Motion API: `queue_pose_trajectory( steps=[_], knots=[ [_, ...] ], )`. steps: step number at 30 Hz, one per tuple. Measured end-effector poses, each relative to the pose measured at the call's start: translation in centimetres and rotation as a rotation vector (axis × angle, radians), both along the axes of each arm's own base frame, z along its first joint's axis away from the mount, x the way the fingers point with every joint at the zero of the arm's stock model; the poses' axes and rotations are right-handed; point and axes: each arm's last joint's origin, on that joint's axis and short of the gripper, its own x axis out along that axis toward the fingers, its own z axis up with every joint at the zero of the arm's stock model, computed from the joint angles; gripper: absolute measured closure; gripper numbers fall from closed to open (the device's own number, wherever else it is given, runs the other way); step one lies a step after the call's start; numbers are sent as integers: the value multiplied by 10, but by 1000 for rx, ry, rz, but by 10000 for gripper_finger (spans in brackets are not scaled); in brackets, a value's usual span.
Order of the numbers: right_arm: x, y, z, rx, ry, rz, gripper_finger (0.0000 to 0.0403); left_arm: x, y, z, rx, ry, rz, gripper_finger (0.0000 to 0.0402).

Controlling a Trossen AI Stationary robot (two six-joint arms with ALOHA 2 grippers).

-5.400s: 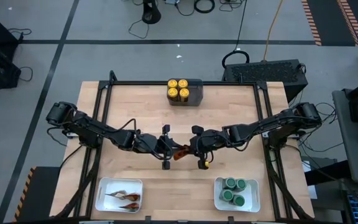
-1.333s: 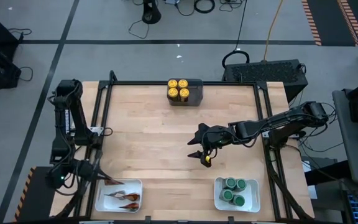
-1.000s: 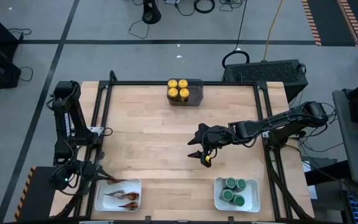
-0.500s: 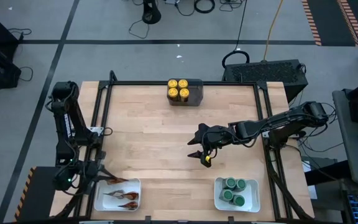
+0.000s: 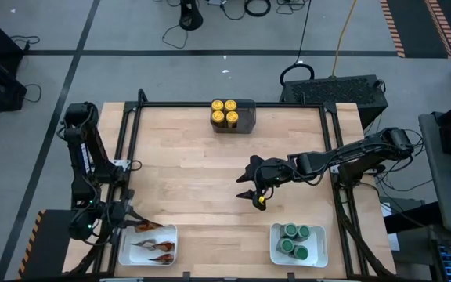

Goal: Sort spices by type
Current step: Put the orange seasoning pack into the left white bin

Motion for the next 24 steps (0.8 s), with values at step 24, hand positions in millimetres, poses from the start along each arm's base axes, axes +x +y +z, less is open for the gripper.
queue_pose_trajectory(
  steps=[24],
  knots=[
    [1, -6, 0, -3, -1, -18, 149, -3, -11, 3, -17, 109, -208, 372]
  ],
)
